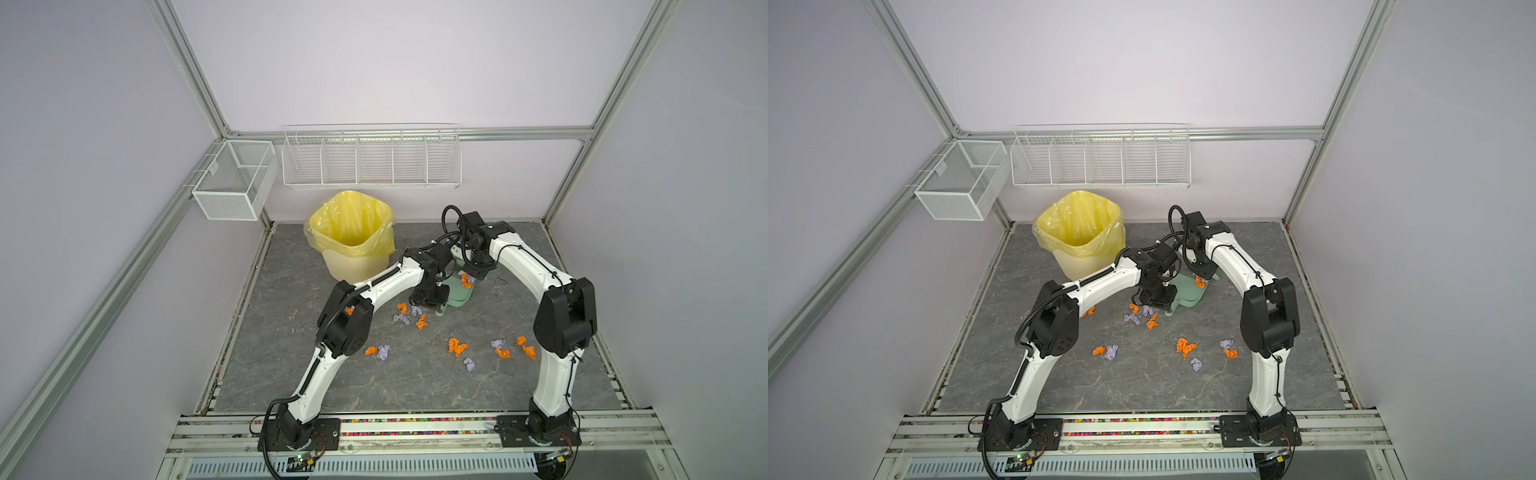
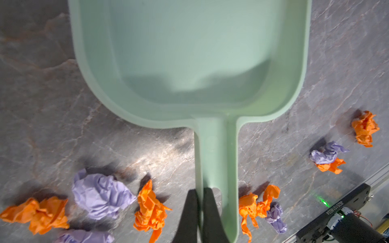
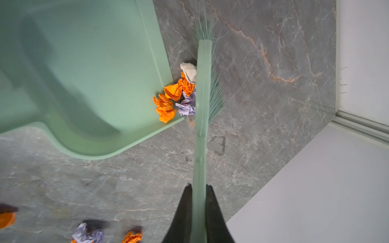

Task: Sweep away the paper scraps from the table
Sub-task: 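Sweep scraps with the right gripper's brush toward the dustpan held by the left gripper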

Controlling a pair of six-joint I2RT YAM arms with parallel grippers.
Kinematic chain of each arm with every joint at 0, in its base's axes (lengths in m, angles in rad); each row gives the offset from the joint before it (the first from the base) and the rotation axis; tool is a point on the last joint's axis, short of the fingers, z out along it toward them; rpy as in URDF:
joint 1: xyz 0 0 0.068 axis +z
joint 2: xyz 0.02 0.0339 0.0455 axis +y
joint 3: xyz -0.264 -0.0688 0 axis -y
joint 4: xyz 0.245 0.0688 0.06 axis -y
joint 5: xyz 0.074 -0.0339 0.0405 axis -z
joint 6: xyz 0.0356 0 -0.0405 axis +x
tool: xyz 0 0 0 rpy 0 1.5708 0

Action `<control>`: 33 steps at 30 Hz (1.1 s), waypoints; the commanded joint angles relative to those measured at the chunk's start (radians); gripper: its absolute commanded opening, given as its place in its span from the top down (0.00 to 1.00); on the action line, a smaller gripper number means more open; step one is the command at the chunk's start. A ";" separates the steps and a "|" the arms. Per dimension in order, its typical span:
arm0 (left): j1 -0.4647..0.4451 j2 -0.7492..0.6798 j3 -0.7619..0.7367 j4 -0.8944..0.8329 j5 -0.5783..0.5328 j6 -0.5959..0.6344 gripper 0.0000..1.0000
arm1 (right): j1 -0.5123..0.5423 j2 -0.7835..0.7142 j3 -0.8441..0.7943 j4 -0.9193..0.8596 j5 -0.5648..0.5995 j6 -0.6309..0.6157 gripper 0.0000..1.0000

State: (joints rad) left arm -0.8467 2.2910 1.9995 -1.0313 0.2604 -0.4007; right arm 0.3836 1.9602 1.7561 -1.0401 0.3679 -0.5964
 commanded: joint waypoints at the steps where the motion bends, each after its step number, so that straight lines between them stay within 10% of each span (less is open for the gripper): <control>1: 0.008 0.013 0.015 -0.027 0.002 0.019 1.00 | 0.048 -0.059 -0.044 -0.137 -0.166 0.004 0.93; 13: 0.009 0.009 0.007 -0.025 -0.013 0.039 1.00 | 0.098 -0.268 -0.137 -0.099 -0.359 0.007 0.93; 33: 0.010 -0.053 -0.111 0.060 -0.038 0.035 1.00 | 0.075 -0.324 -0.136 -0.093 -0.268 0.243 0.93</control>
State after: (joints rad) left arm -0.8314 2.2627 1.9106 -0.9852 0.2287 -0.3588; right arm 0.4644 1.6367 1.6176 -1.1137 0.1150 -0.3920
